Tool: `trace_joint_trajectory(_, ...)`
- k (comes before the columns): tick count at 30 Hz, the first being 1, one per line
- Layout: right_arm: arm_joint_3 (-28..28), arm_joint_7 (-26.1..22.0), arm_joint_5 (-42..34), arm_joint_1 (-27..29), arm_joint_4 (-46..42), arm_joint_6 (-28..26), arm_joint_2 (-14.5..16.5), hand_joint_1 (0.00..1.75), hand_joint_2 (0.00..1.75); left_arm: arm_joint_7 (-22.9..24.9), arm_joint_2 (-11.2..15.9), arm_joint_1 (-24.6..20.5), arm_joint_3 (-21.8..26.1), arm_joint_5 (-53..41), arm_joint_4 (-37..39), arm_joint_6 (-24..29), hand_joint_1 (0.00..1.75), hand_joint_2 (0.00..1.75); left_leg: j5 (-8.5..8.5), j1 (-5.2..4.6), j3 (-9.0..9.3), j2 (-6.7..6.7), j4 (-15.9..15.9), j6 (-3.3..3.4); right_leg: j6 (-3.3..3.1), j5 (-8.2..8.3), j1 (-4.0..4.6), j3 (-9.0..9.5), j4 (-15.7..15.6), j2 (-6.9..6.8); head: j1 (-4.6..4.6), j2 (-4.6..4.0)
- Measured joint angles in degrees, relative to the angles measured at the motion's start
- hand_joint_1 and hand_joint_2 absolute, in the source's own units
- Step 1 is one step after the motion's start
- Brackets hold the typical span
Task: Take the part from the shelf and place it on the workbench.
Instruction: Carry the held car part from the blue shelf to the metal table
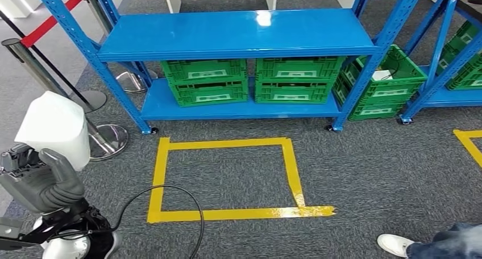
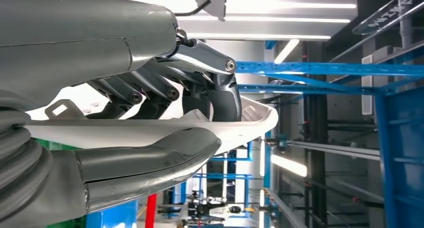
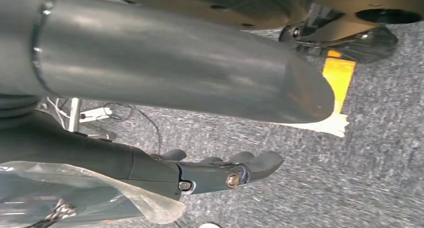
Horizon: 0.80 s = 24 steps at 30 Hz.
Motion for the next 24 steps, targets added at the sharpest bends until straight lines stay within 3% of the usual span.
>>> trace_joint_trajectory(2,-0.03,-0.01,0.0,-0.04,0.0,0.01,0.13,0.0,0.0,-0.01,-0.02,0.04,0.22,-0.12,0.02,0.0,1.75,1.75,1.85,-0.17,4.11,-0.07,-6.94,0.71,0.28,0.09,0.12,-0.62,0.53,0.04,0.01,0.0)
trace_joint_trajectory(3,-0.05,-0.02,0.0,-0.07,0.0,0.02,0.2,0.0,0.0,-0.01,-0.03,0.09,0.27,-0.16,0.03,0.0,1.75,1.75,1.98,-0.28,4.94,-0.1,-8.74,1.02,0.55,0.22,0.17,-0.95,0.69,0.05,0.02,0.0)
trace_joint_trajectory(5,-0.09,-0.02,-0.02,-0.11,0.0,0.12,0.31,0.0,0.0,-0.01,-0.12,0.17,0.31,-0.27,0.04,0.0,1.75,1.75,1.78,-0.4,4.94,-0.1,-9.88,1.51,1.19,0.59,0.24,-1.51,0.84,0.07,0.02,0.0)
trace_joint_trajectory(7,-0.16,-0.13,-0.1,-0.08,-0.01,0.59,0.35,0.0,0.0,-0.02,-0.26,0.17,0.36,-0.4,0.05,0.0,1.75,1.75,1.98,-0.08,4.81,0.01,-10.73,2.14,1.74,-0.05,0.31,-2.35,1.53,0.16,0.11,-0.01)
trace_joint_trajectory(9,-0.31,-0.66,-0.32,-0.07,-0.02,1.71,0.35,0.0,0.0,-0.02,-0.42,0.19,0.43,-0.61,0.09,-0.01,1.75,1.75,2.49,0.18,4.48,0.14,-11.25,2.83,2.25,-2.91,0.23,-4.64,5.86,0.39,0.32,-0.01)
trace_joint_trajectory(11,-0.59,-1.61,-0.73,-0.07,-0.02,3.58,0.35,0.0,0.0,-0.01,-0.51,0.25,0.47,-0.9,0.28,-0.01,1.75,1.75,2.91,0.11,3.78,0.03,-11.13,3.1,2.67,-6.51,0.06,-8.23,13.77,0.51,0.44,-0.01)
trace_joint_trajectory(12,-0.75,-2.04,-0.94,-0.03,-0.02,4.47,0.34,0.0,0.0,-0.01,-0.54,0.28,0.49,-1.02,0.43,-0.01,1.75,1.75,3.1,0.08,3.47,-0.13,-11.03,3.09,2.81,-7.33,0.01,-9.56,16.72,0.51,0.43,-0.01)
trace_joint_trajectory(13,-0.93,-2.44,-1.14,0.04,-0.02,5.24,0.34,0.0,0.0,-0.02,-0.55,0.3,0.5,-1.13,0.59,-0.01,1.75,1.75,3.26,0.06,3.21,-0.4,-10.94,3.03,2.86,-7.05,0.0,-9.89,17.62,0.52,0.43,-0.01)
trace_joint_trajectory(14,-1.08,-2.7,-1.26,0.13,-0.04,5.69,0.33,0.0,0.0,-0.05,-0.55,0.31,0.52,-1.22,0.74,0.0,1.75,1.75,3.4,0.06,3.03,-0.75,-10.84,2.93,2.85,-5.69,-0.02,-9.03,16.14,0.6,0.44,-0.01)
trace_joint_trajectory(15,-1.2,-2.91,-1.28,0.22,-0.08,5.94,0.32,0.0,0.0,-0.08,-0.56,0.32,0.55,-1.34,0.85,0.0,1.75,1.75,3.54,0.07,2.91,-1.2,-10.75,2.79,2.74,-3.6,-0.06,-7.04,12.5,1.05,0.44,-0.01)
trace_joint_trajectory(17,-1.36,-3.1,-1.21,0.28,-0.15,6.11,0.31,0.0,0.0,-0.15,-0.6,0.26,0.63,-1.57,0.97,0.0,1.75,1.75,3.8,-0.04,2.53,-2.16,-10.41,2.36,2.39,-0.78,-0.28,-2.87,4.44,3.37,0.41,-0.01)
trace_joint_trajectory(19,-1.45,-3.11,-1.11,0.27,-0.17,6.2,0.31,0.0,0.0,-0.25,-0.65,0.16,0.7,-1.71,1.02,0.0,1.75,1.75,4.27,-0.12,1.9,-3.14,-10.16,1.71,1.99,-0.34,-0.39,-1.19,1.08,4.84,0.37,-0.01)
trace_joint_trajectory(22,-1.67,-3.03,-1.08,0.36,-0.17,6.32,0.29,0.0,0.0,-0.61,-0.65,0.17,1.07,-1.82,1.03,0.01,1.75,1.75,4.46,0.04,0.92,-4.06,-9.6,0.67,1.03,0.32,-0.47,-1.21,0.97,3.2,0.33,-0.01)
trace_joint_trajectory(24,-1.79,-2.99,-1.03,0.36,-0.17,6.36,0.29,0.0,0.0,-0.9,-0.62,0.1,1.52,-1.92,1.04,0.02,1.75,1.75,1.69,0.1,-0.86,-2.71,-5.63,0.11,0.45,0.81,-0.65,-1.53,0.82,1.81,0.02,-0.01)
